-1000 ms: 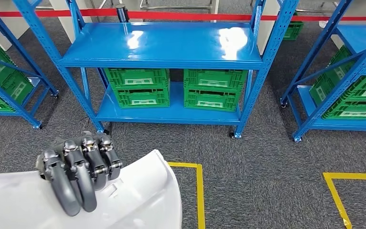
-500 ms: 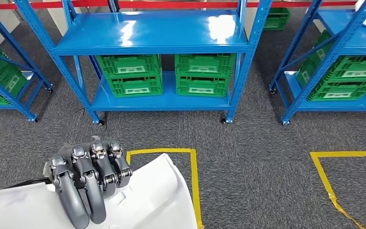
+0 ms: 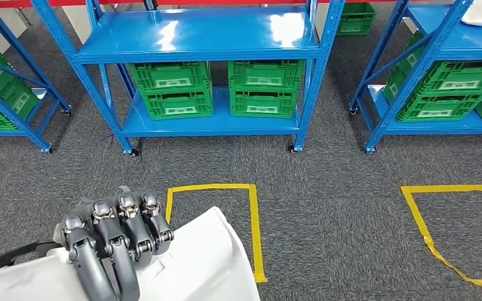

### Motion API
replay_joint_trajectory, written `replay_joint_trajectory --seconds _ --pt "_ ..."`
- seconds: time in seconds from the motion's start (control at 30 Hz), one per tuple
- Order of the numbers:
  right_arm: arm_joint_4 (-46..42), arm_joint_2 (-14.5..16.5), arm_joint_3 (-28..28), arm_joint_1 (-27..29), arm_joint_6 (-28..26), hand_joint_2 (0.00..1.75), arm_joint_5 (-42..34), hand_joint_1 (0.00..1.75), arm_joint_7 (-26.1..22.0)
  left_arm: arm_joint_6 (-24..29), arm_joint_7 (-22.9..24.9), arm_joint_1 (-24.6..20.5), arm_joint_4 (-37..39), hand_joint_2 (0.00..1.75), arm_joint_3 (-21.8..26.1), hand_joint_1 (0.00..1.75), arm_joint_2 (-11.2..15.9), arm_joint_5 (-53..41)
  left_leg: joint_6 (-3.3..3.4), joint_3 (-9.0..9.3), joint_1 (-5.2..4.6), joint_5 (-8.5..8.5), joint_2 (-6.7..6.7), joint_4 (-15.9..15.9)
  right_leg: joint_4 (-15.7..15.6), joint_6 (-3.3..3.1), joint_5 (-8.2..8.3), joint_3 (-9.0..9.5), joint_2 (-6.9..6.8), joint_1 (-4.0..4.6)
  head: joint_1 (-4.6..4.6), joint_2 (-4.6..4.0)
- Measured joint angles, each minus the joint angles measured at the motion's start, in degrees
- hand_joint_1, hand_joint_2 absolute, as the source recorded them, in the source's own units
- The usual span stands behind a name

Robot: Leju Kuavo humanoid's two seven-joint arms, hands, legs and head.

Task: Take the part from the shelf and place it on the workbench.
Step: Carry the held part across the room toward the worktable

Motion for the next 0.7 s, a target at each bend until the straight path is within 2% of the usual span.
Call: replay_joint_trajectory --seconds 0.03,0.07,0.13,0.17,0.2,0.23,0.27,0.3,0.33,0.37,0.4,0.43,0.5,0.53,0.57,0.6,0.63,0.67,0.7 --pt "-0.21 -0.01 0.09 0.01 -0.11 0.0 0.0 0.0 0.01 -0.01 0.0 -0.04 -0.03 1.75 -0.01 1.75 0.02 -0.02 0.34 -0.28 0.08 0.9 0.09 -0.59 0.76 -0.08 -0.96 -0.43 0.11 0.07 0.04 0.0" --pt "-0.41 -0.13 0.17 0.03 -0.36 0.0 0.01 0.0 0.01 -0.01 -0.01 -0.07 -0.05 1.75 -0.03 1.75 0.02 -0.02 0.62 -0.73 0.17 1.84 0.17 -1.09 2.63 -0.41 -2.87 -1.16 0.23 0.14 0.15 0.0" --pt "-1.01 -0.46 0.43 0.01 -1.29 0.0 0.13 0.0 -0.12 -0.01 -0.01 -0.07 -0.08 1.75 -0.07 1.75 0.04 -0.18 1.03 -2.3 0.1 3.3 0.18 -1.19 9.53 -0.95 -7.98 -3.24 0.52 0.15 0.29 0.0" --pt "-1.34 -0.67 0.61 -0.01 -1.94 0.0 0.31 0.0 -0.25 0.0 0.0 -0.01 -0.08 1.75 -0.08 1.75 0.05 -0.3 1.04 -3.25 0.05 3.97 0.17 -1.07 13.09 -0.79 -9.55 -3.98 0.61 0.14 0.31 0.0" --pt "-1.72 -0.85 0.84 -0.03 -2.57 0.0 0.58 0.0 -0.38 0.01 0.0 0.05 -0.07 1.75 -0.09 1.75 0.08 -0.43 1.0 -4.25 0.04 4.62 0.17 -0.91 15.48 -0.29 -9.93 -4.09 0.67 0.09 0.32 0.0" --pt "-2.11 -0.99 1.1 -0.07 -3.12 0.0 0.89 0.0 -0.46 0.02 0.0 0.1 -0.08 1.75 -0.09 1.75 0.11 -0.54 0.89 -5.27 0.06 5.21 0.17 -0.67 15.95 0.42 -9.18 -3.24 0.69 -0.03 0.34 0.0" --pt "-2.48 -1.2 1.37 -0.14 -3.59 0.0 1.17 0.0 -0.47 0.03 -0.01 0.14 -0.09 1.75 -0.08 1.75 0.15 -0.57 0.72 -6.3 0.1 5.74 0.17 -0.31 14.37 1.13 -7.89 -1.4 0.69 -0.19 0.33 0.0" --pt "-2.84 -1.39 1.62 -0.24 -3.9 0.0 1.36 0.0 -0.44 0.03 -0.03 0.17 -0.14 1.75 -0.07 1.75 0.19 -0.6 0.51 -7.3 0.13 6.18 0.17 0.18 11.12 1.62 -6.82 1.23 0.69 -0.36 0.34 0.0" --pt "-3.2 -1.61 1.84 -0.39 -4.14 0.0 1.48 0.0 -0.41 0.04 -0.08 0.19 -0.27 1.75 -0.05 1.75 0.24 -0.67 0.25 -8.31 0.1 6.53 0.18 0.78 6.98 1.76 -6.63 4.2 0.7 -0.34 0.36 0.0" --pt "-3.53 -1.82 2.01 -0.51 -4.29 0.0 1.53 0.0 -0.38 0.07 -0.14 0.21 -0.44 1.75 -0.03 1.75 0.29 -0.76 -0.06 -9.16 0.06 6.92 0.24 1.34 3.32 1.53 -7.08 6.54 0.76 -0.25 0.34 0.0" --pt "-3.83 -1.98 2.15 -0.59 -4.44 0.0 1.56 0.0 -0.38 0.14 -0.22 0.24 -0.62 1.75 -0.02 1.75 0.34 -0.87 -0.35 -9.83 0.04 7.32 0.31 1.78 0.82 1.15 -7.75 7.9 0.82 -0.07 0.32 0.0" --pt "-4.1 -2.09 2.29 -0.62 -4.61 0.0 1.58 0.0 -0.33 0.22 -0.31 0.28 -0.75 1.75 -0.01 1.75 0.4 -0.97 -0.67 -10.32 0.03 7.81 0.39 1.98 -0.36 0.71 -8.25 8.32 0.89 0.18 0.29 0.0" --pt "-4.5 -2.13 2.57 -0.56 -4.96 0.0 1.75 0.0 -0.14 0.42 -0.43 0.35 -0.84 1.75 0.04 1.75 0.54 -1.08 -1.3 -10.86 0.19 8.21 0.31 2.2 -0.54 -0.22 -7.73 7.54 0.85 0.08 0.27 0.0" --pt "-4.73 -2.12 2.73 -0.54 -5.14 0.0 1.9 0.0 0.03 0.49 -0.48 0.38 -0.86 1.75 0.1 1.75 0.62 -1.12 -1.73 -11.19 0.34 7.12 0.16 3.01 -0.52 -0.8 -7.27 7.21 0.75 -0.05 0.19 0.0" --pt "-4.98 -2.11 2.89 -0.54 -5.27 0.0 2.09 0.0 0.21 0.55 -0.53 0.39 -0.89 1.75 0.17 1.75 0.69 -1.15 -2.19 -11.7 0.54 4.95 0.0 4.85 -0.6 -1.32 -6.75 6.82 0.63 -0.22 0.09 0.0" --pt "-5.27 -2.11 3.06 -0.58 -5.37 0.0 2.28 0.0 0.4 0.6 -0.58 0.4 -0.91 1.75 0.22 1.75 0.79 -1.16 -2.67 -12.38 0.81 1.96 -0.12 7.79 -0.59 -1.66 -6.21 6.43 0.52 -0.26 -0.01 0.0" --pt "-5.55 -2.11 3.24 -0.61 -5.43 0.0 2.4 0.0 0.61 0.62 -0.63 0.4 -0.92 1.75 0.26 1.75 0.88 -1.16 -3.08 -13.06 1.04 -1.0 -0.16 11.46 -0.58 -1.88 -5.64 5.82 0.49 -0.25 -0.13 0.0" --pt "-5.78 -2.11 3.39 -0.64 -5.36 0.0 2.49 0.0 0.81 0.62 -0.66 0.41 -0.92 1.75 0.27 1.75 0.97 -1.14 -3.36 -13.6 1.26 -3.0 -0.16 15.01 -0.56 -1.89 -5.05 5.16 0.47 -0.23 -0.15 0.0" --pt "-5.97 -2.11 3.5 -0.65 -5.15 0.0 2.52 0.0 0.99 0.6 -0.67 0.43 -0.92 1.75 0.27 1.75 1.05 -1.1 -3.53 -13.67 1.43 -3.65 -0.16 17.58 -0.54 -1.82 -4.44 4.42 0.47 -0.22 -0.14 0.0"
